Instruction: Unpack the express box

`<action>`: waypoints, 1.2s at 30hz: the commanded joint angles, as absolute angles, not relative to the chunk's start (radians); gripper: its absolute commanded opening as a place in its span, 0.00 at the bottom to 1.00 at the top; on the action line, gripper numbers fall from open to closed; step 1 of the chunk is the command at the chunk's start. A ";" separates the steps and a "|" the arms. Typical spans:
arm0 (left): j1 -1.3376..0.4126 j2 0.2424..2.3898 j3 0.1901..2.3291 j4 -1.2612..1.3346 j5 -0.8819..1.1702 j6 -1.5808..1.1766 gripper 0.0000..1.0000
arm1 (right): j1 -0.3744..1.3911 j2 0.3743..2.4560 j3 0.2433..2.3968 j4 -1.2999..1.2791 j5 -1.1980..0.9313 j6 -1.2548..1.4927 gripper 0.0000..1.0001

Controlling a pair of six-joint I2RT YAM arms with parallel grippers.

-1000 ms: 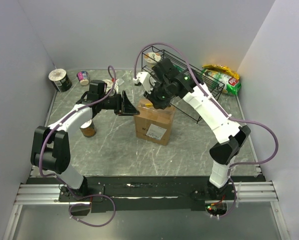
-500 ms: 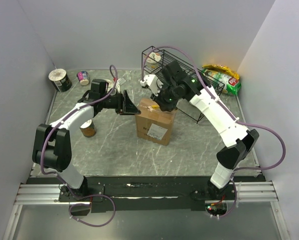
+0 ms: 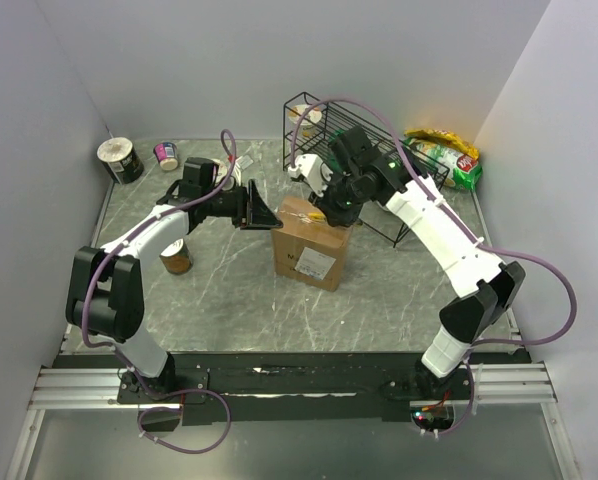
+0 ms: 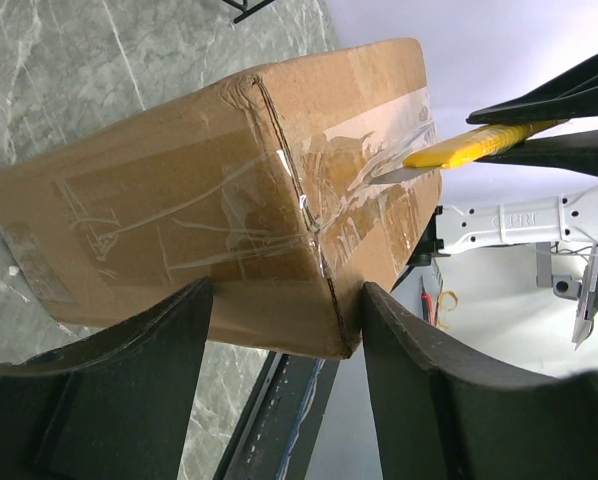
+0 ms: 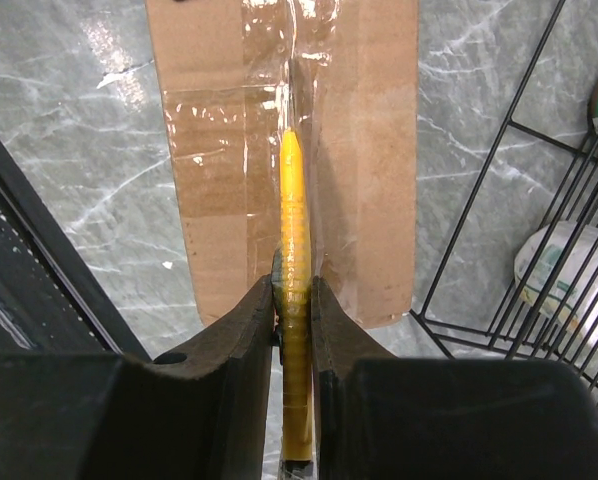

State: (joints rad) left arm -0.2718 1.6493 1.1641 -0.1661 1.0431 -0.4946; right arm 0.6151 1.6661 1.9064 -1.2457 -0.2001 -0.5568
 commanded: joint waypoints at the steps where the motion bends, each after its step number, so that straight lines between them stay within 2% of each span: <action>1: -0.284 1.756 1.094 -0.321 0.704 -0.365 0.64 | 0.598 1.598 1.873 -1.580 -0.153 -0.586 0.00; 19: -0.284 1.789 1.120 -0.327 0.695 -0.368 0.64 | 0.569 1.499 1.712 -1.583 -0.129 -0.652 0.00; 36: -0.287 1.789 1.114 -0.322 0.701 -0.367 0.64 | 0.473 1.391 1.605 -1.586 -0.015 -0.755 0.00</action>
State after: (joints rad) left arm -0.2756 1.6756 1.1900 -0.1883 1.0481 -0.4923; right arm 0.5041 1.4391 1.6398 -1.2716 -0.1139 -0.7078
